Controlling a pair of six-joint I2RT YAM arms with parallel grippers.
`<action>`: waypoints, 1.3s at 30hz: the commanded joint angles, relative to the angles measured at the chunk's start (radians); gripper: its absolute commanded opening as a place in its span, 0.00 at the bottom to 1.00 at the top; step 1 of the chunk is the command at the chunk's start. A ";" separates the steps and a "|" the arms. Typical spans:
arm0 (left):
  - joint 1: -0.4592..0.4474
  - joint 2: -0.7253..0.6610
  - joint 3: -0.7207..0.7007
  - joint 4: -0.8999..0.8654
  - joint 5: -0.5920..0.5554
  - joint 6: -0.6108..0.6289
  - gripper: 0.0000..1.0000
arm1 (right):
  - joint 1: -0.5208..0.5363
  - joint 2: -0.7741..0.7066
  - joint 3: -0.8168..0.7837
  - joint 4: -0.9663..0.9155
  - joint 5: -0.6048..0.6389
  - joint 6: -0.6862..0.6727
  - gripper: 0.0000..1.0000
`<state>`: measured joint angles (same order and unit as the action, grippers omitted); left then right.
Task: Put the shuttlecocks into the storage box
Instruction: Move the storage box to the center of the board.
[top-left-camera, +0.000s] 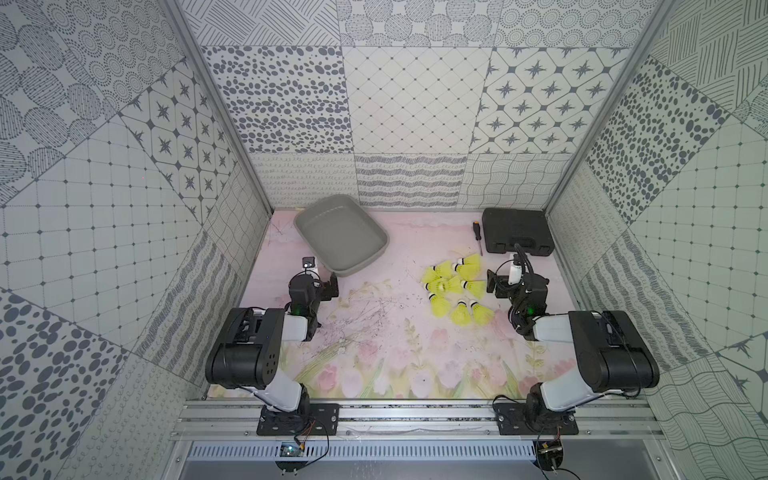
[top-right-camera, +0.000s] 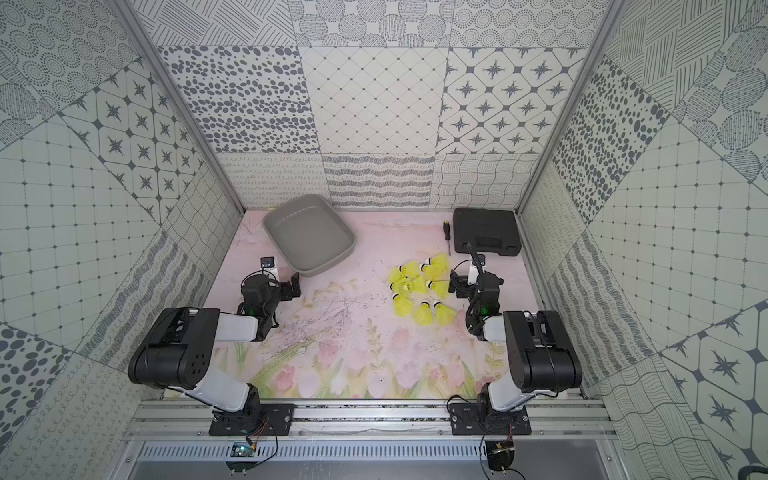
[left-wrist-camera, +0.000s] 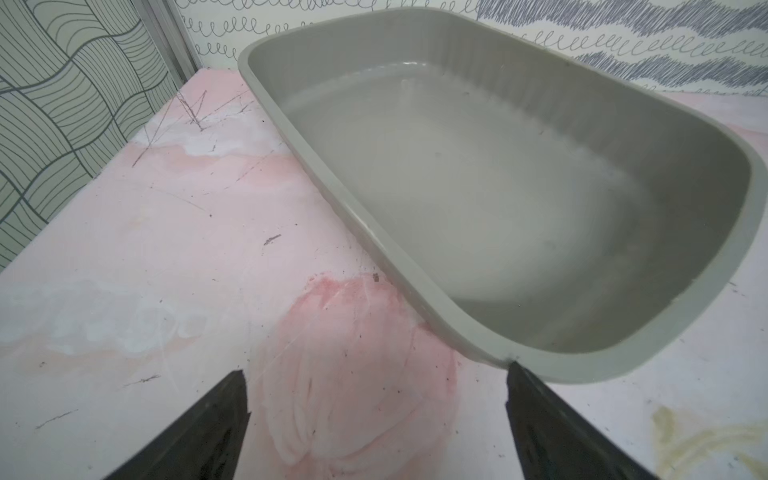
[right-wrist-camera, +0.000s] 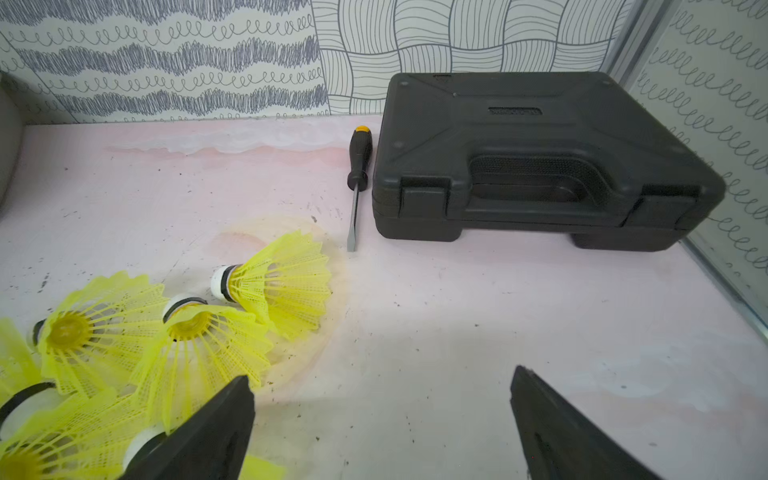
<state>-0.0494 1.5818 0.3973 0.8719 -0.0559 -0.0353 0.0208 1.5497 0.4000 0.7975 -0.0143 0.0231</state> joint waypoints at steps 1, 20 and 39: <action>0.005 0.001 0.008 0.006 0.011 0.003 1.00 | 0.002 0.004 0.015 0.029 0.010 0.006 1.00; 0.005 -0.001 -0.002 0.027 0.010 0.003 1.00 | 0.002 0.003 0.013 0.032 0.010 0.007 1.00; 0.009 -0.245 0.193 -0.586 -0.346 -0.309 1.00 | 0.003 -0.385 0.135 -0.599 0.126 0.170 1.00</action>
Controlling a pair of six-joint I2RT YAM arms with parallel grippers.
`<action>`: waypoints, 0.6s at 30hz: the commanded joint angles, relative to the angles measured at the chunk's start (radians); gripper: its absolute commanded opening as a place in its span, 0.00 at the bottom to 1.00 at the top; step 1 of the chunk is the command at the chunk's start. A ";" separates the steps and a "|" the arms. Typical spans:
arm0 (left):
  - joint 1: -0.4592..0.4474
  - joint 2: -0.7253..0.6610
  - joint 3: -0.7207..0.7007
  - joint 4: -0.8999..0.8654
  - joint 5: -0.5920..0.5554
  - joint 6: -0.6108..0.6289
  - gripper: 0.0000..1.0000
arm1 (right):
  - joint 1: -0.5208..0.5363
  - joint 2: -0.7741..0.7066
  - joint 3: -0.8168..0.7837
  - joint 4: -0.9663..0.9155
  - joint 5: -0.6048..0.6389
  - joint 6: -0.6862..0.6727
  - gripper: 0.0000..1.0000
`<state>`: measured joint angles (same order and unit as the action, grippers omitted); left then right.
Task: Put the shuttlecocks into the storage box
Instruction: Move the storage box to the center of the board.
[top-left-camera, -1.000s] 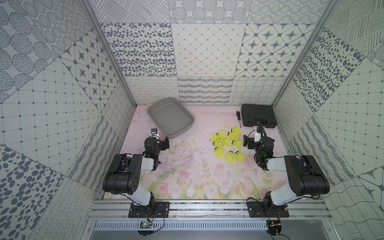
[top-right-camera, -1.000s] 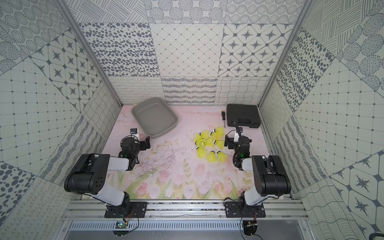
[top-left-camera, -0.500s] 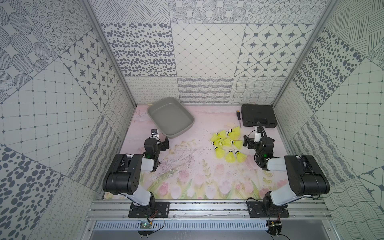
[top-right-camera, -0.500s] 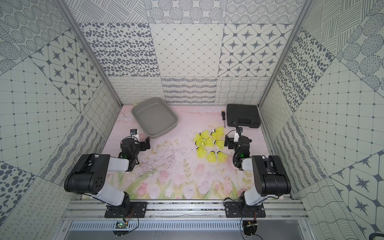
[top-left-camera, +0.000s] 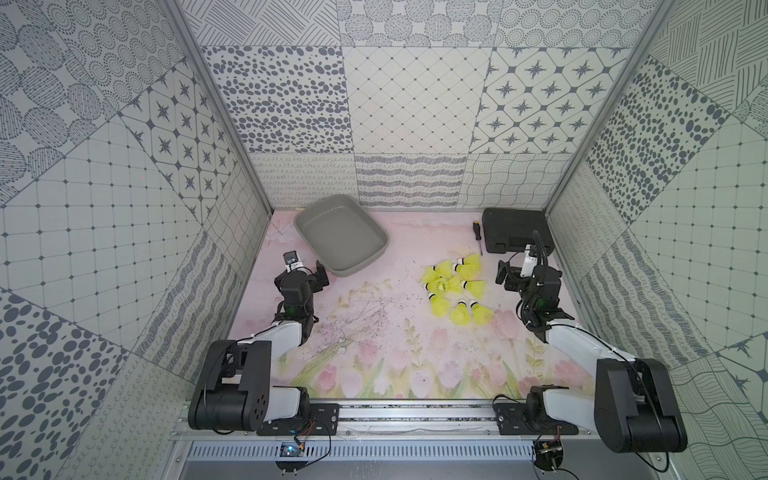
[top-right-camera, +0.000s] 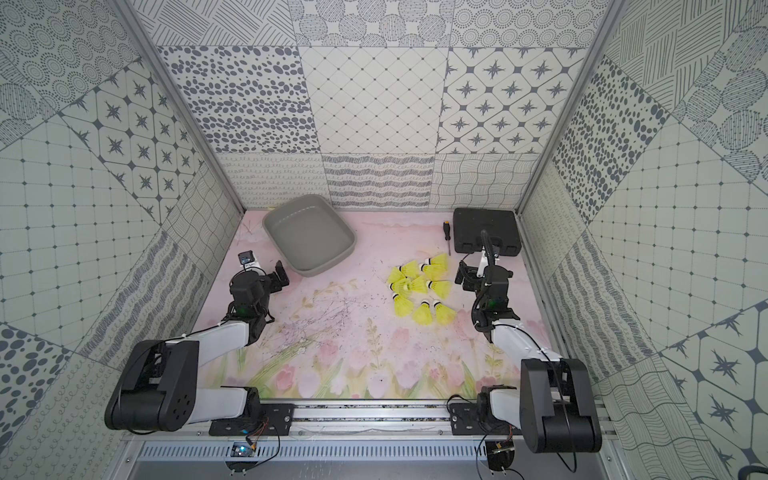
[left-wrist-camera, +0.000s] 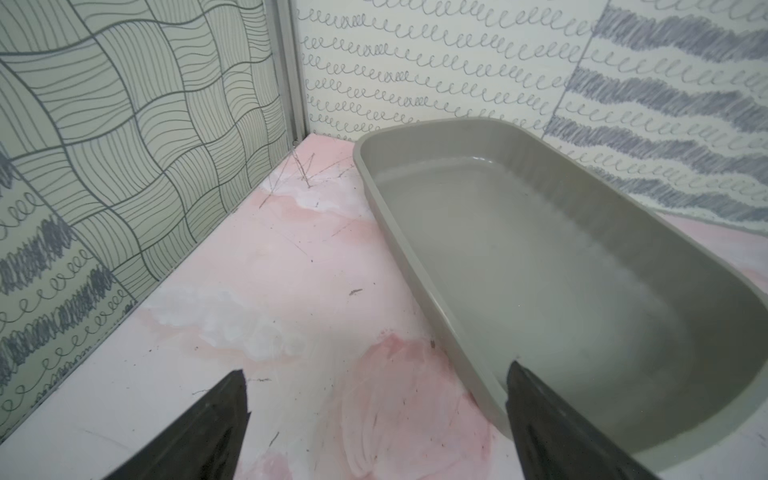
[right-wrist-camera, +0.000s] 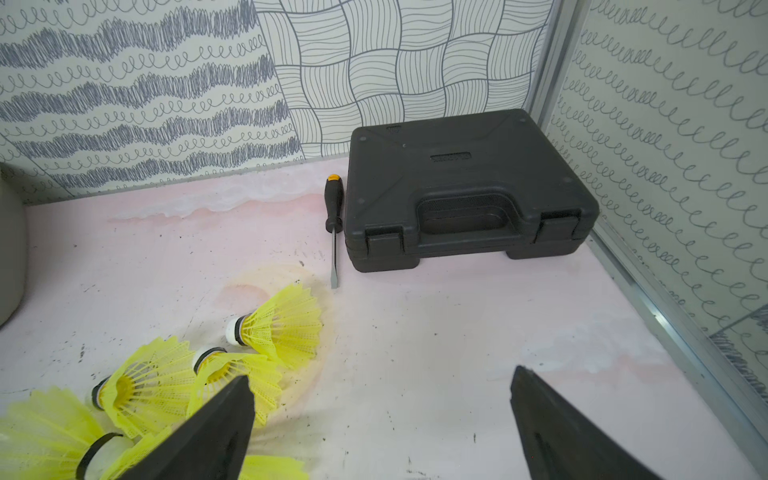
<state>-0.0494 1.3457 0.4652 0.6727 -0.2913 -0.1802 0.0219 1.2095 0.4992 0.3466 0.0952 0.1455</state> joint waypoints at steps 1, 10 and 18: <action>0.009 0.004 0.161 -0.438 -0.096 -0.188 1.00 | 0.002 -0.064 0.036 -0.170 0.004 0.052 1.00; 0.116 0.160 0.449 -0.695 0.237 -0.393 0.94 | 0.003 -0.112 0.098 -0.311 -0.106 0.058 1.00; 0.157 0.318 0.620 -0.796 0.401 -0.426 0.87 | 0.002 -0.101 0.128 -0.348 -0.136 0.072 1.00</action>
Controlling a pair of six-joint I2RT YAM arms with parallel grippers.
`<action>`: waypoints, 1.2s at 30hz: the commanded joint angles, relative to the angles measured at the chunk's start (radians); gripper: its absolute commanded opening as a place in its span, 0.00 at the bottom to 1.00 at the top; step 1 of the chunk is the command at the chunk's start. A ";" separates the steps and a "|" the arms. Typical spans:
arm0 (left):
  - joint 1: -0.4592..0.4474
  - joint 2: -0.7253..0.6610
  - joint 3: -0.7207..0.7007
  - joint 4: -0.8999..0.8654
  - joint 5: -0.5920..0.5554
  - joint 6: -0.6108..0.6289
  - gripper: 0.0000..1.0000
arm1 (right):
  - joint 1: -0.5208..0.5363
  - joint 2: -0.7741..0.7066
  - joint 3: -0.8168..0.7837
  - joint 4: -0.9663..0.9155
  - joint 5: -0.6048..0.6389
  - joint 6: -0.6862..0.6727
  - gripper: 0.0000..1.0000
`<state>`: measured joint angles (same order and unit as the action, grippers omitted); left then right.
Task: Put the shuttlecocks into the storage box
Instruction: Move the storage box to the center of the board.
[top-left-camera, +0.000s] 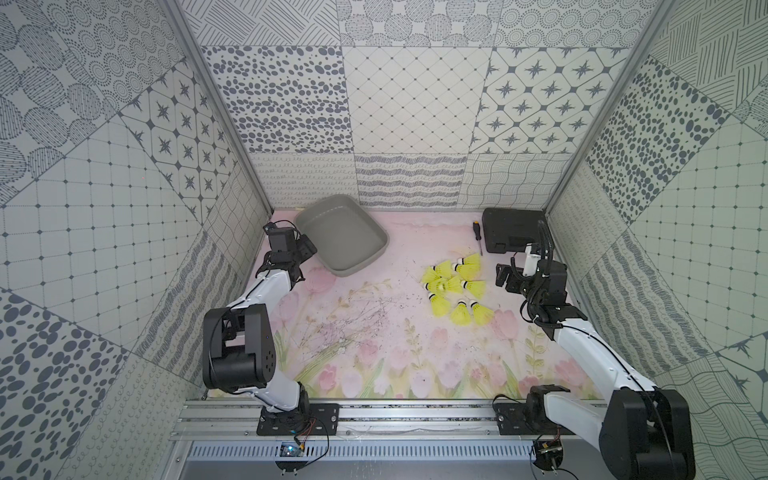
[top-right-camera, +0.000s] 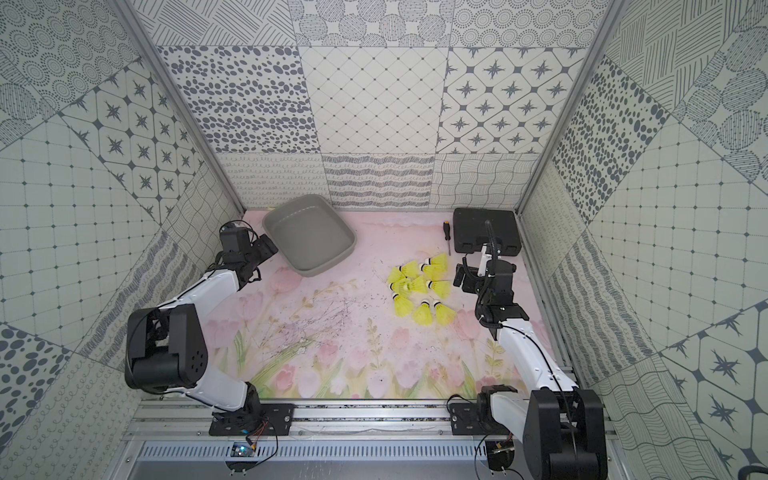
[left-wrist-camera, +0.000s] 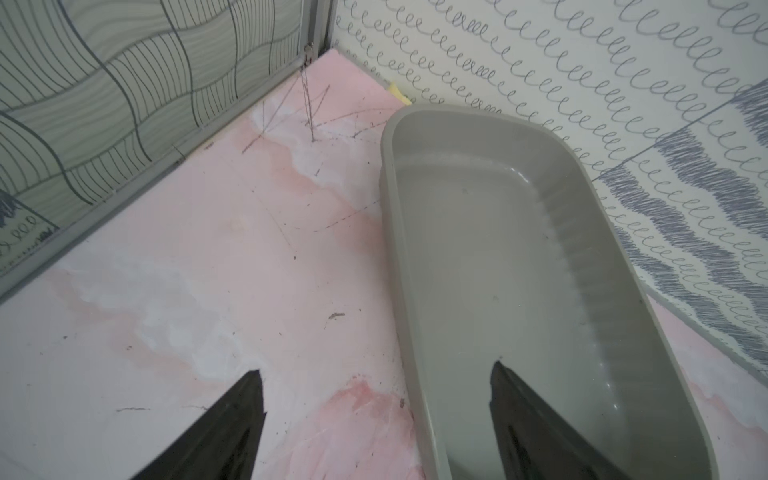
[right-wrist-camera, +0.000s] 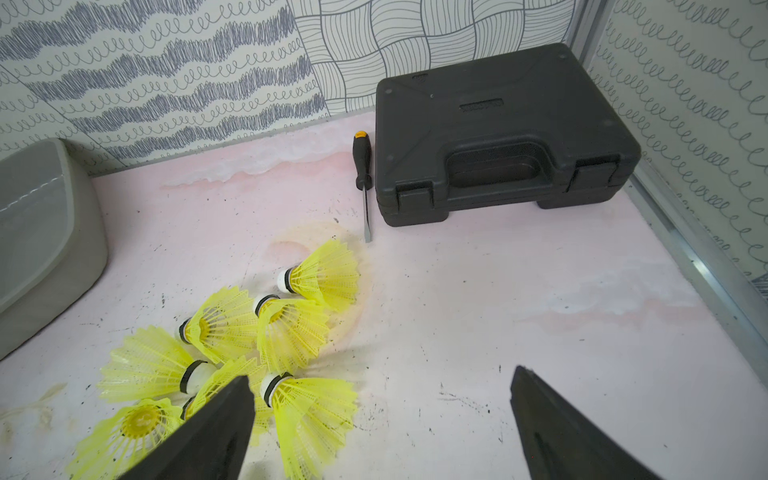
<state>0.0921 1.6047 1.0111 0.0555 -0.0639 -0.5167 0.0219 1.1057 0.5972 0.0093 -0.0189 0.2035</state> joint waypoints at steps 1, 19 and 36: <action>0.016 0.073 0.089 -0.182 0.190 -0.085 0.86 | 0.002 0.003 0.031 -0.012 -0.024 0.016 1.00; 0.017 0.281 0.273 -0.311 0.299 -0.095 0.58 | 0.003 0.016 0.055 -0.032 -0.050 0.034 1.00; 0.008 0.286 0.270 -0.372 0.347 -0.068 0.15 | 0.003 0.014 0.051 -0.042 -0.061 0.045 1.00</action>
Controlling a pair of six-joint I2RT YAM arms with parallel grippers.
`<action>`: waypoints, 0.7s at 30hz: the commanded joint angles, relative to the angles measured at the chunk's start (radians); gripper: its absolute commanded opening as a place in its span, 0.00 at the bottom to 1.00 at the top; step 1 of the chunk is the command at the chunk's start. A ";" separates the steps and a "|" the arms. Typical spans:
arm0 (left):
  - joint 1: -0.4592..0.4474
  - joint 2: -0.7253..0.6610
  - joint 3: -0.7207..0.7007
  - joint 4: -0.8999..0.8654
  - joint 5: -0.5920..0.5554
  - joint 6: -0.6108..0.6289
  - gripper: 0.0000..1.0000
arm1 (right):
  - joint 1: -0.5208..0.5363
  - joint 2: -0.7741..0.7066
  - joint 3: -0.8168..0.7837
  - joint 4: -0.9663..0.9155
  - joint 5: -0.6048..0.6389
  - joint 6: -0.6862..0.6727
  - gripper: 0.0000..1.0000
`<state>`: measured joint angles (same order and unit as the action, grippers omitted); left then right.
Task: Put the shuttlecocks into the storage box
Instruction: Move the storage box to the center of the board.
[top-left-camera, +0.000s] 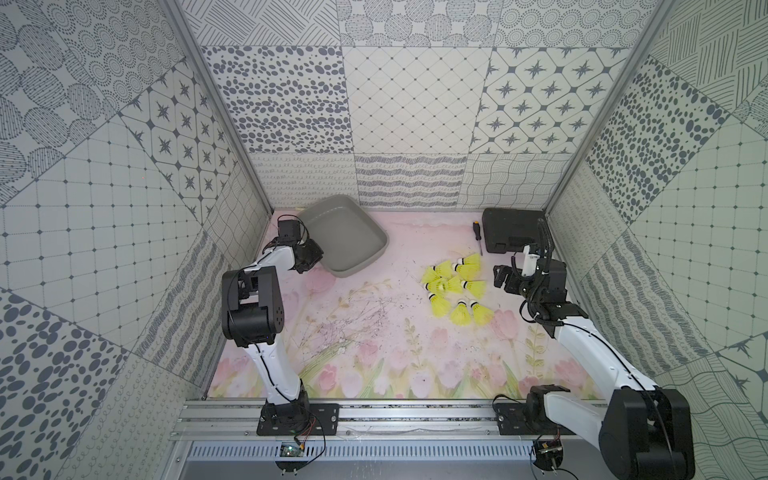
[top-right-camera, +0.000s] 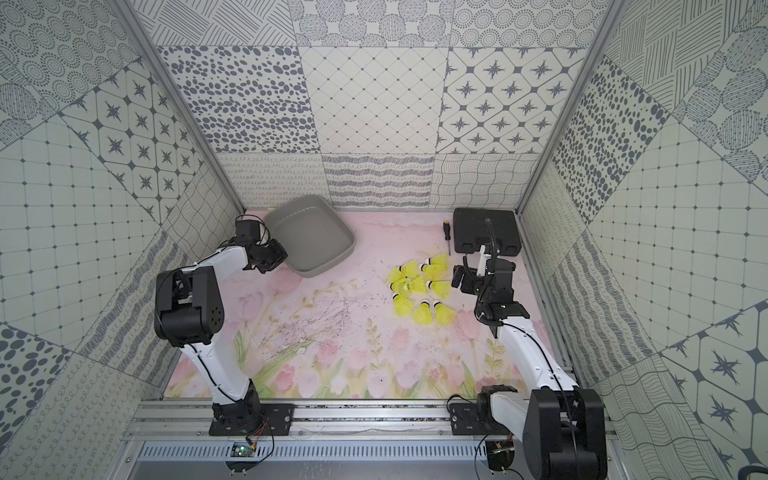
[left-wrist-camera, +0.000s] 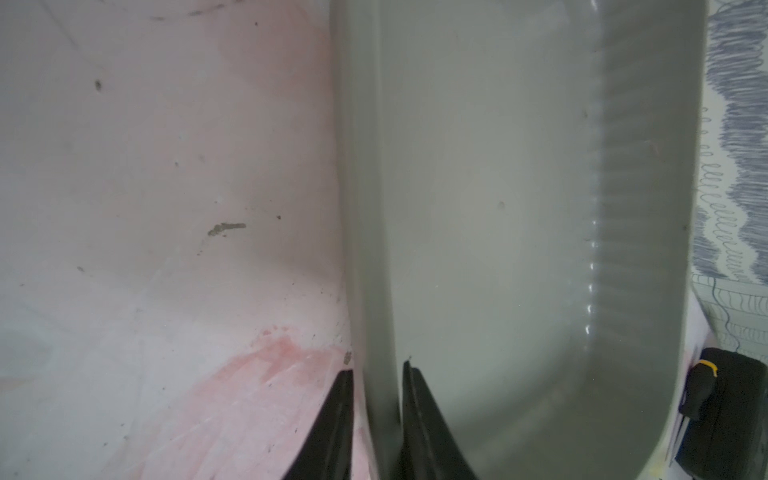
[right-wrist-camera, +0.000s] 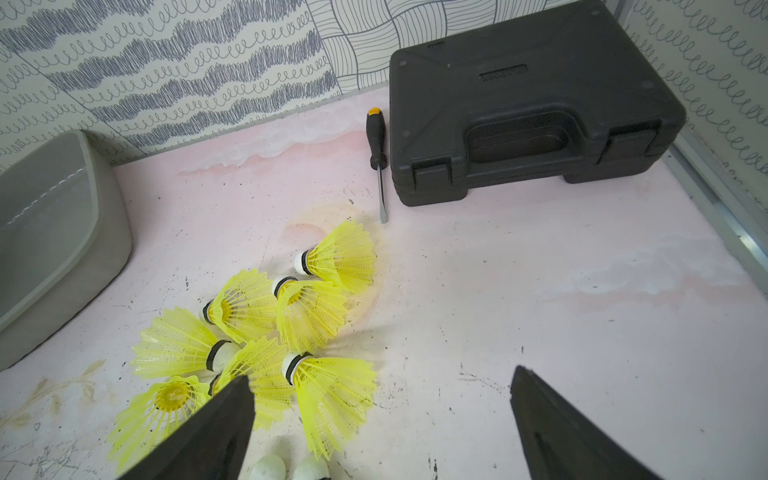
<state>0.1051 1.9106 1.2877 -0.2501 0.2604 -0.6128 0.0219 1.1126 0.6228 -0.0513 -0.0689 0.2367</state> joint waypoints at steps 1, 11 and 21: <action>-0.006 -0.028 -0.012 -0.071 0.021 0.034 0.13 | 0.002 0.005 0.026 0.018 -0.013 0.012 1.00; -0.048 -0.203 -0.139 -0.174 0.008 0.138 0.03 | 0.002 -0.008 0.028 -0.008 -0.017 0.004 1.00; -0.139 -0.434 -0.399 -0.166 0.083 0.173 0.02 | 0.003 -0.011 0.025 -0.056 -0.027 -0.010 1.00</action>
<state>0.0021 1.5597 0.9756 -0.3847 0.2790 -0.4995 0.0219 1.1122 0.6228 -0.1009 -0.0845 0.2356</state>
